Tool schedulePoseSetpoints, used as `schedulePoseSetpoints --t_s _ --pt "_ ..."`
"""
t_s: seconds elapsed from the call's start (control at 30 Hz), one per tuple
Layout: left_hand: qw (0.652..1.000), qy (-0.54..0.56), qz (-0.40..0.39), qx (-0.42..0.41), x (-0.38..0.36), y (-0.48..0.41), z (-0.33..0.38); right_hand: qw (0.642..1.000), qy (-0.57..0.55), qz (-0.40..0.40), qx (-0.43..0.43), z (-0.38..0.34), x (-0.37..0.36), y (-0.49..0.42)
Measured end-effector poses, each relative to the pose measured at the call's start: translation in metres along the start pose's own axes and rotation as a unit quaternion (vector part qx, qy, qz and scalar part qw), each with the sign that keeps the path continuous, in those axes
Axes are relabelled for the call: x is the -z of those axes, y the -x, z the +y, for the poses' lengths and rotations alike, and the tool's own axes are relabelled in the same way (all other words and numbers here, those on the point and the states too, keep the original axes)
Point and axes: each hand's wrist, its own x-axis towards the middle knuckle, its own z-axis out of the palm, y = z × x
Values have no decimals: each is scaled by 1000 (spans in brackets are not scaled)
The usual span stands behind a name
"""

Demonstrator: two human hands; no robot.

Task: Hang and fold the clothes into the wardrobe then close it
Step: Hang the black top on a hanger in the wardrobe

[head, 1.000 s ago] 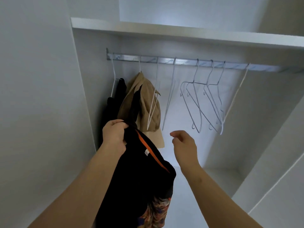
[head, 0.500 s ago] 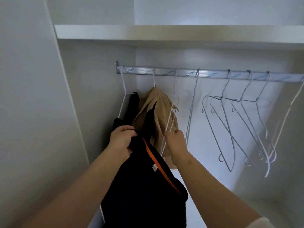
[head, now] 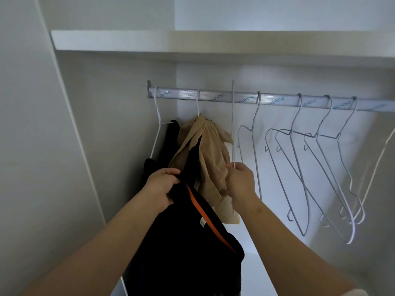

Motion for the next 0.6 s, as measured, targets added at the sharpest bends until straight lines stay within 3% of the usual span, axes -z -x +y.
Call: schedulePoseSetpoints --t_s 0.27,0.6 --pt "1000 -15 -10 -15 0 40 -6 1000 29 -6 10 -5 26 55" --pt "991 -35 -103 -76 -2 131 -43 1000 16 -9 -24 33 82 177"
